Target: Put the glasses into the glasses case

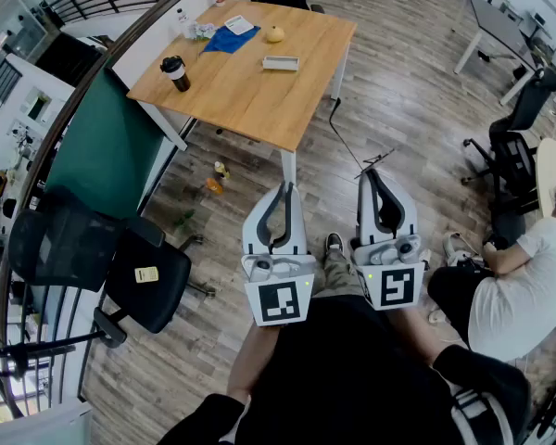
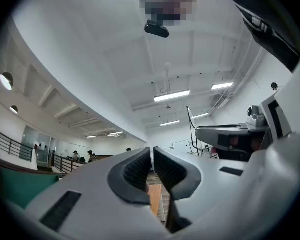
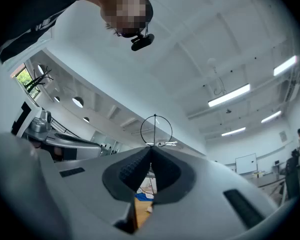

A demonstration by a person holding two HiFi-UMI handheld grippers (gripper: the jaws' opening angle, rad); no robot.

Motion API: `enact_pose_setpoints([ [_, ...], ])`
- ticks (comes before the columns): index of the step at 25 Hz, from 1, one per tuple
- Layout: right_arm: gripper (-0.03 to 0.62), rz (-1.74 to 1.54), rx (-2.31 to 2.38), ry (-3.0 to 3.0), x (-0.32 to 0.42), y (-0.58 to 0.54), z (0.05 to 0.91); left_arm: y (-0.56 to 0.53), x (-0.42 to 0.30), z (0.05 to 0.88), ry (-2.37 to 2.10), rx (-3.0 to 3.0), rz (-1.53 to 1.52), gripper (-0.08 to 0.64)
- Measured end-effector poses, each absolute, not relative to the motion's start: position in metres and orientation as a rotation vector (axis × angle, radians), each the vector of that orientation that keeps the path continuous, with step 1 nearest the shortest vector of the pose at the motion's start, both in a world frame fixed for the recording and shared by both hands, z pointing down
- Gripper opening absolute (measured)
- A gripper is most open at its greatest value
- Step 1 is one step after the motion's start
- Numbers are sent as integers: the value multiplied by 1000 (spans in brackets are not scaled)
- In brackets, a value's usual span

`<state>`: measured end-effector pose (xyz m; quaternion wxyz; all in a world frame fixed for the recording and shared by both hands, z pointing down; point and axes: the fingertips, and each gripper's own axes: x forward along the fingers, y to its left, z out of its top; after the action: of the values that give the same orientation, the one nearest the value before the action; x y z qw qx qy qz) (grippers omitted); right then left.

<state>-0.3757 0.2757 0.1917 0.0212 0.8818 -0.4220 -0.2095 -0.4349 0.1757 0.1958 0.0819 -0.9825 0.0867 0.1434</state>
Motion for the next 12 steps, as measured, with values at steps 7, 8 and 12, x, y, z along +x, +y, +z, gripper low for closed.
enact_pose_setpoints([
  [7, 14, -617, 2755, -1348, -361, 272, 190, 169, -419, 196, 266, -2942, 435, 38],
  [8, 14, -618, 2755, -1355, -358, 272, 190, 168, -416, 196, 268, -2945, 441, 38],
  [12, 14, -600, 2742, -1371, -347, 266, 194, 166, -402, 198, 258, -2951, 434, 38],
])
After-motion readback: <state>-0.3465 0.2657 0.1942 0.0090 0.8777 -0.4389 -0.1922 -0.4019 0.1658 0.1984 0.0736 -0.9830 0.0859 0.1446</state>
